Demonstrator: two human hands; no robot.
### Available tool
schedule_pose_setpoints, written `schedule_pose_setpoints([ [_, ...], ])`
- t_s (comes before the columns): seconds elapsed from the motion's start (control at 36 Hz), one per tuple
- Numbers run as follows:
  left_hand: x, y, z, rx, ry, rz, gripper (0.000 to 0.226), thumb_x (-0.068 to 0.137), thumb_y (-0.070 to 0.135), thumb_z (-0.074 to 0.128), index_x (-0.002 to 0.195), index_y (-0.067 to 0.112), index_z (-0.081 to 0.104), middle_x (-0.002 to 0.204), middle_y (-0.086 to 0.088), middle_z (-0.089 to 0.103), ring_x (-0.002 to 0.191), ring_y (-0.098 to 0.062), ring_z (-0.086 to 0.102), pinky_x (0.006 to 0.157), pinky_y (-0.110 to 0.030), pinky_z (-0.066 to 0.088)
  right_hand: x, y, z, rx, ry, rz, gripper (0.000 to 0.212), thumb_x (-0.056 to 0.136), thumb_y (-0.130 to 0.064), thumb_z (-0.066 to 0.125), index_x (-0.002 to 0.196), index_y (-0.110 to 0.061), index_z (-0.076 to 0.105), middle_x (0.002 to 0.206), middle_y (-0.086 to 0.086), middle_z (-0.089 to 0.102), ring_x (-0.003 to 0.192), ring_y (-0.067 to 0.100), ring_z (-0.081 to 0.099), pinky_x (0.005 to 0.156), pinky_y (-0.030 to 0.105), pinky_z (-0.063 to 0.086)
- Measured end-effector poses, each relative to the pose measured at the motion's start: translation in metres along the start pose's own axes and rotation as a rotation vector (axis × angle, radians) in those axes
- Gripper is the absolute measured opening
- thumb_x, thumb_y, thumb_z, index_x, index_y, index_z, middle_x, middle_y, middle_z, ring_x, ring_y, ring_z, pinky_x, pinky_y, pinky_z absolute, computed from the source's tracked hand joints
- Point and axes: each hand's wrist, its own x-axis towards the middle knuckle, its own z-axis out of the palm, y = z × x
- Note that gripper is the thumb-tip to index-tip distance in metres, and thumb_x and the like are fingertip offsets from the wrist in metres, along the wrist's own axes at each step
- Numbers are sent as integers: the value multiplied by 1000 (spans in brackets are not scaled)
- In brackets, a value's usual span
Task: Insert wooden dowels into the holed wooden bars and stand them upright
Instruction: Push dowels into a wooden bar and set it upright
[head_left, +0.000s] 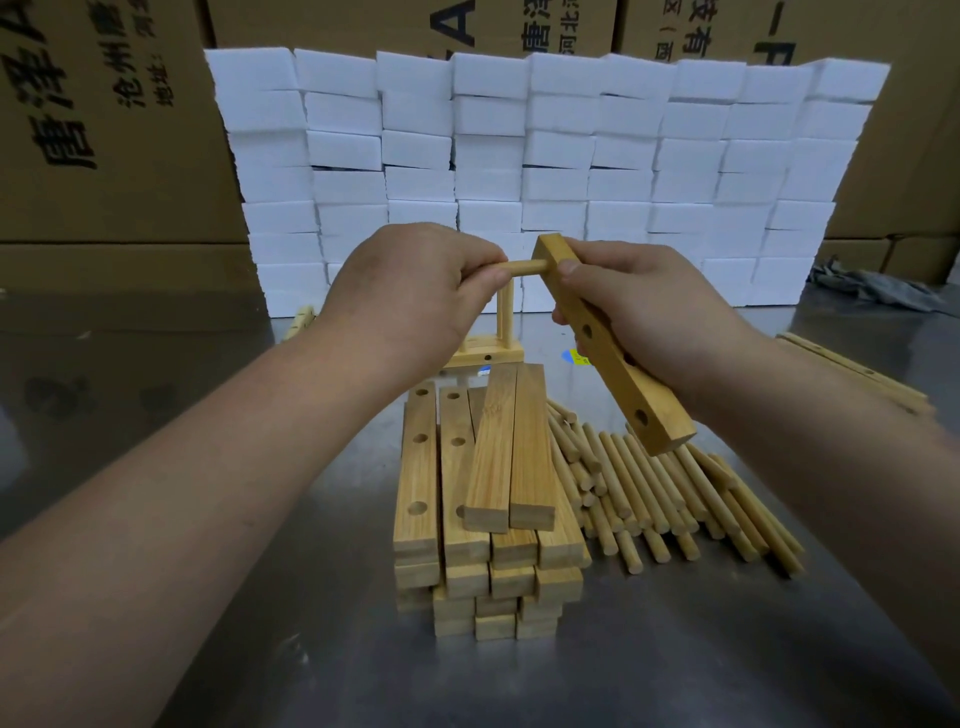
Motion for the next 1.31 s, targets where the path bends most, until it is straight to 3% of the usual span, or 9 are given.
schedule_pose_setpoints([
  [0.19, 0, 2, -1, -225, -37, -147, 22, 93, 29, 51, 89, 18, 70, 51, 3, 44, 44, -4, 38, 48, -27, 33, -1, -2, -3, -12, -11, -36, 21, 93, -22, 50, 88, -27, 70, 64, 0, 57, 48, 7, 47, 45, 15, 43],
  [0.33, 5, 3, -4, -269, -103, -216, 23, 91, 32, 54, 70, 41, 56, 55, 7, 49, 41, 1, 43, 43, -18, 37, 1, 0, -3, -61, -21, -12, 21, 93, -26, 50, 90, -25, 71, 66, 1, 59, 51, 11, 48, 47, 18, 43],
  [0.44, 8, 6, -3, -260, -38, -266, 12, 88, 36, 58, 96, 36, 66, 71, 10, 58, 53, -3, 50, 53, -19, 43, 5, 1, -4, -27, -19, 38, 20, 95, -28, 48, 97, -39, 64, 60, -11, 64, 47, 3, 53, 46, 17, 46],
  [0.53, 8, 5, -5, -299, 69, -290, 45, 87, 43, 57, 129, 30, 51, 95, 14, 57, 84, -5, 53, 70, -23, 43, 10, 4, -6, 2, 69, 86, 21, 97, -26, 44, 112, -30, 58, 73, -3, 66, 53, 6, 59, 54, 23, 52],
  [0.64, 11, 4, -9, -377, 140, -388, 31, 91, 39, 48, 114, 22, 61, 89, 12, 59, 69, -3, 53, 56, -20, 41, 14, 0, -13, 275, 175, 154, 18, 99, -14, 34, 108, -14, 51, 80, 7, 67, 55, 14, 64, 50, 24, 53],
  [0.75, 13, 13, -7, -583, -53, -538, 21, 91, 26, 50, 79, 19, 65, 68, 9, 66, 45, -5, 55, 52, -17, 44, 12, -7, -11, 557, 127, 121, 21, 100, -9, 29, 113, -2, 45, 88, 16, 67, 63, 20, 70, 52, 23, 53],
  [1.0, 4, 35, -18, -1039, -522, -537, 37, 96, 37, 41, 96, 9, 66, 72, -8, 71, 56, -21, 67, 48, -22, 52, 6, -23, 3, 839, 51, 20, 22, 100, -5, 30, 107, 6, 48, 78, 17, 66, 58, 19, 67, 53, 25, 53],
  [1.19, 5, 34, -18, -1096, -556, -620, 41, 95, 43, 41, 88, 10, 64, 57, 0, 59, 41, -13, 55, 41, -17, 44, 6, -18, 3, 731, 48, 34, 24, 99, -7, 33, 96, 1, 55, 72, 10, 71, 71, 20, 70, 64, 27, 57],
  [1.31, 8, 31, -18, -1078, -410, -683, 40, 97, 37, 40, 79, 10, 62, 51, 1, 51, 33, -8, 43, 36, -13, 35, 9, -13, -6, 98, 128, 52, 26, 96, -19, 39, 79, -22, 58, 65, -3, 71, 61, 13, 69, 60, 32, 55],
])
